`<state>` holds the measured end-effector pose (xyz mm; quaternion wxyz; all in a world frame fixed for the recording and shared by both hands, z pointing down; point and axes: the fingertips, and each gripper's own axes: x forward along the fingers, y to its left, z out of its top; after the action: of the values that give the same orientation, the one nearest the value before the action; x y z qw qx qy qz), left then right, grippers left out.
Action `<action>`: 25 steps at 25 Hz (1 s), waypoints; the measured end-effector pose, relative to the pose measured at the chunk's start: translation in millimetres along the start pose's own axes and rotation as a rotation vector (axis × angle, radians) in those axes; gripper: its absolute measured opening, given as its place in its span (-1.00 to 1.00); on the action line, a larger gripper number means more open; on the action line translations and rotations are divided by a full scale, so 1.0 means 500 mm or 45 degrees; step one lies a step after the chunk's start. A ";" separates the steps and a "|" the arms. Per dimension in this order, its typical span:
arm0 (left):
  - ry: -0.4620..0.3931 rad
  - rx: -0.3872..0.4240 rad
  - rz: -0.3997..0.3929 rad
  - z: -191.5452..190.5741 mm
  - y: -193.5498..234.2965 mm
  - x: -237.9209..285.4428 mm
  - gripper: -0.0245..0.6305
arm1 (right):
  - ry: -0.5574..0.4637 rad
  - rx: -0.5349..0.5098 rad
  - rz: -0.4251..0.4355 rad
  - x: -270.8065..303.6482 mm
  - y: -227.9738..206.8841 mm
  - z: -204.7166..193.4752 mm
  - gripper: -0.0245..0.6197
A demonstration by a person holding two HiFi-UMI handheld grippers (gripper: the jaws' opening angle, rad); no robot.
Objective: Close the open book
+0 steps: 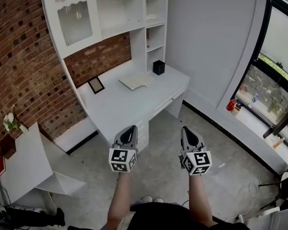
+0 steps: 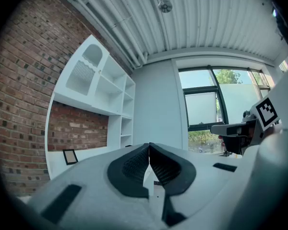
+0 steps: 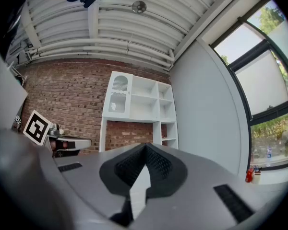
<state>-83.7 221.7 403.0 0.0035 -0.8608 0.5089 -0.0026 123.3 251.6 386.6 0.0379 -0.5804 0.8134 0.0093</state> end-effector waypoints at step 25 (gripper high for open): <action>0.032 -0.023 -0.022 -0.023 -0.004 0.018 -0.89 | -0.021 0.049 0.017 0.009 -0.007 -0.003 -0.93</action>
<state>-77.6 214.7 414.3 -0.0108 -0.8651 0.5015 -0.0089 125.3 246.1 388.0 0.0559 -0.5739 0.8170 -0.0014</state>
